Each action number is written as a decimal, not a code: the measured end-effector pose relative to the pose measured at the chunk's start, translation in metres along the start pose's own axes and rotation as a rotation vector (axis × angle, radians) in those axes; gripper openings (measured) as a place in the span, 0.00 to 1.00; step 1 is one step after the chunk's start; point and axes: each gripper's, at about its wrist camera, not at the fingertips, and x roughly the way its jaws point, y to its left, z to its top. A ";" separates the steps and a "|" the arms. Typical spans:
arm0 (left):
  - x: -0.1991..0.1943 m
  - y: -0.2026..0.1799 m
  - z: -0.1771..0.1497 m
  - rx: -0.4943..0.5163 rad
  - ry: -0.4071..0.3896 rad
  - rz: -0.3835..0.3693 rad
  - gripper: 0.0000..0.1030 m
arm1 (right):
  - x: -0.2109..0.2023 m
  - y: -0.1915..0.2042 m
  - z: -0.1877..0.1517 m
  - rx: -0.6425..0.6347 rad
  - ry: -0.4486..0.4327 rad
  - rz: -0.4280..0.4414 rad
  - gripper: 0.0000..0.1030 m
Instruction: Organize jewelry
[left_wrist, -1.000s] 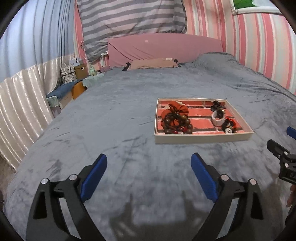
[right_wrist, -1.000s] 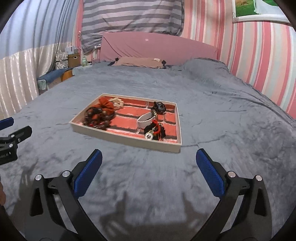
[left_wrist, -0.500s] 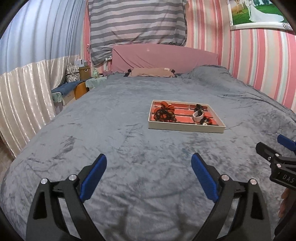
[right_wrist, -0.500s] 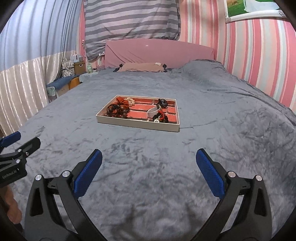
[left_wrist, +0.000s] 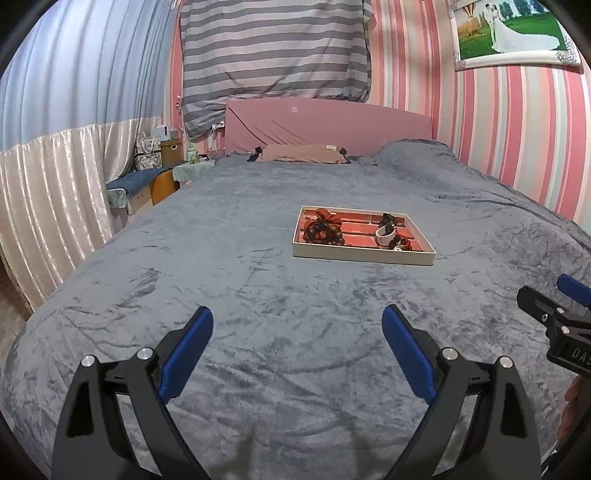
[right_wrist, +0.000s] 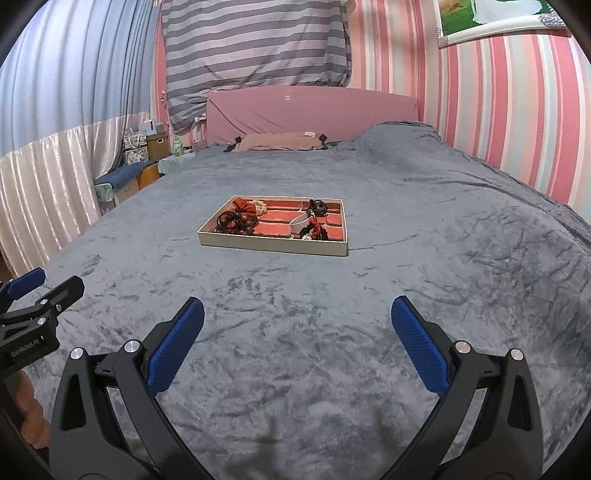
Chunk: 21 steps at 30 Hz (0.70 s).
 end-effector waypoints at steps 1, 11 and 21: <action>-0.001 0.000 0.000 -0.004 0.000 -0.001 0.88 | -0.001 0.000 -0.001 -0.002 0.000 -0.002 0.96; -0.010 -0.001 -0.001 -0.009 -0.012 -0.003 0.88 | -0.008 0.004 -0.008 -0.015 -0.010 -0.010 0.96; -0.009 -0.004 -0.001 0.005 -0.007 0.003 0.88 | -0.010 0.004 -0.007 -0.009 -0.021 -0.024 0.96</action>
